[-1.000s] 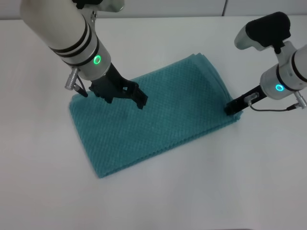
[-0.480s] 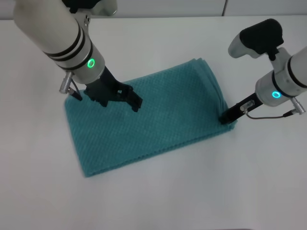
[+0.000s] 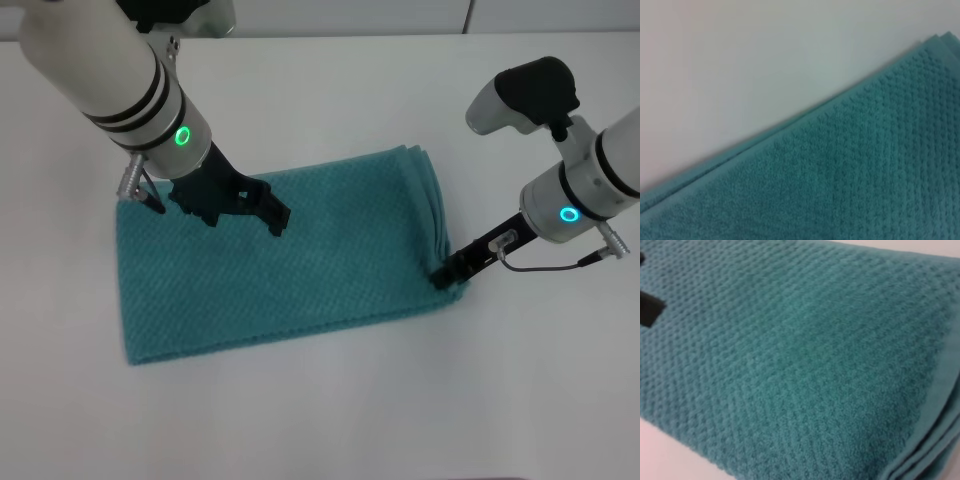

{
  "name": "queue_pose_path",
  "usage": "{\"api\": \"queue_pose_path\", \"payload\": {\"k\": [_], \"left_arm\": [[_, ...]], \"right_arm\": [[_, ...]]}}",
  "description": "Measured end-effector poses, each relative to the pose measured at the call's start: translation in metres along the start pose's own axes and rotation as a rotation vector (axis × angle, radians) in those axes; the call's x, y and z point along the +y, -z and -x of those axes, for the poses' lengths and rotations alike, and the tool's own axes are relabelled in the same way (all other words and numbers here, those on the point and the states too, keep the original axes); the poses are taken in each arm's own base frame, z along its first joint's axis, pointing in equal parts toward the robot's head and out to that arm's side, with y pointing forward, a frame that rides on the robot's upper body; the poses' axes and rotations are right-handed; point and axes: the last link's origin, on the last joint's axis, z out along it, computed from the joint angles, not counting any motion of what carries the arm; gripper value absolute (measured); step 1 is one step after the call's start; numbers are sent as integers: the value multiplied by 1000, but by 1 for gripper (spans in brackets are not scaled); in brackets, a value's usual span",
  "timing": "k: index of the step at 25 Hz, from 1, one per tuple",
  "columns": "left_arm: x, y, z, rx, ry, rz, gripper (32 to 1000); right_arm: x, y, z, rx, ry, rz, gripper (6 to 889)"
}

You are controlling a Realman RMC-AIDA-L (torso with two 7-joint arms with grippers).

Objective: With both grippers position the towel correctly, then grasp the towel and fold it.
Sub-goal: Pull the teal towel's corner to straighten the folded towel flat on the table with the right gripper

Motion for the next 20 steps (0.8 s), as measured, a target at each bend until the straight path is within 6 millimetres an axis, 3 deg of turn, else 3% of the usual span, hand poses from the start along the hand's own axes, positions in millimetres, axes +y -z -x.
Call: {"api": "queue_pose_path", "payload": {"k": [20], "left_arm": [[-1, 0, 0, 2, 0, -7, 895]], "right_arm": [[17, 2, -10, 76, 34, 109, 98]]}}
